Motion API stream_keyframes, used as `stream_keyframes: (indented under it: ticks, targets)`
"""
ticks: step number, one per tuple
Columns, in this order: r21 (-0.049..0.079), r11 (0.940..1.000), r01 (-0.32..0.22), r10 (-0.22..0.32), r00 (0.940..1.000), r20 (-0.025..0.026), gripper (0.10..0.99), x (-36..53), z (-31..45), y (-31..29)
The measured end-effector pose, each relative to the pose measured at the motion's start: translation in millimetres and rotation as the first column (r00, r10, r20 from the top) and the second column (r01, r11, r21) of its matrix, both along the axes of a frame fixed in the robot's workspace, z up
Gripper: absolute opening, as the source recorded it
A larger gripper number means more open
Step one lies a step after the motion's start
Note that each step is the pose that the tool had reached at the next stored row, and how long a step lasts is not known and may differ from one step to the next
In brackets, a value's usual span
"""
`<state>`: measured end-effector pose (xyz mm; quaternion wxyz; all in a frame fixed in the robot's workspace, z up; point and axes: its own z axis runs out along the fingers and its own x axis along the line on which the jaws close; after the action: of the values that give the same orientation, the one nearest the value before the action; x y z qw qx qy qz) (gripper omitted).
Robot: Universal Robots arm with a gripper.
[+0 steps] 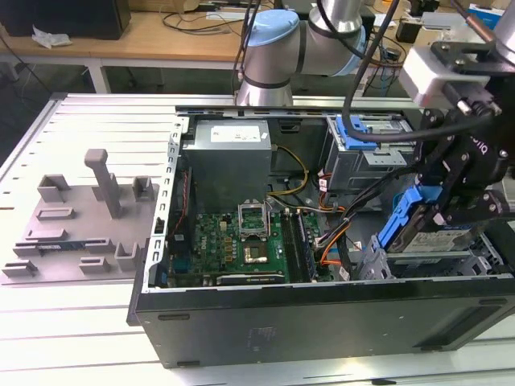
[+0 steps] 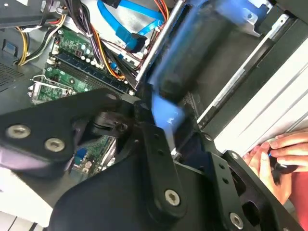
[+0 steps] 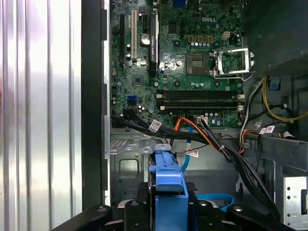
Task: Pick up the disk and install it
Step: 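Insert the disk into the insertion slot, then insert the first disk wire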
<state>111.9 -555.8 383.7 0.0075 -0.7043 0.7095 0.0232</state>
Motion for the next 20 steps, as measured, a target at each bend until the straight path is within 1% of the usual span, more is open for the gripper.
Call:
stream_keyframes:
  ticks: [1, 2, 19, 20]
  targets:
    - [0.000, 1.0000, -0.002, 0.002, 1.0000, 0.0000, 0.557, -0.6, -1.1, 0.0]
    - [0.000, 1.0000, -0.002, 0.002, 1.0000, 0.0000, 0.624, -0.7, -1.1, 0.0]
    - [-0.003, 1.0000, -0.002, 0.002, 1.0000, 0.0000, 0.624, -0.7, -1.1, 0.0]
    - [-0.005, 1.0000, -0.002, 0.002, 1.0000, 0.0000, 0.624, -0.7, -1.2, 0.7]
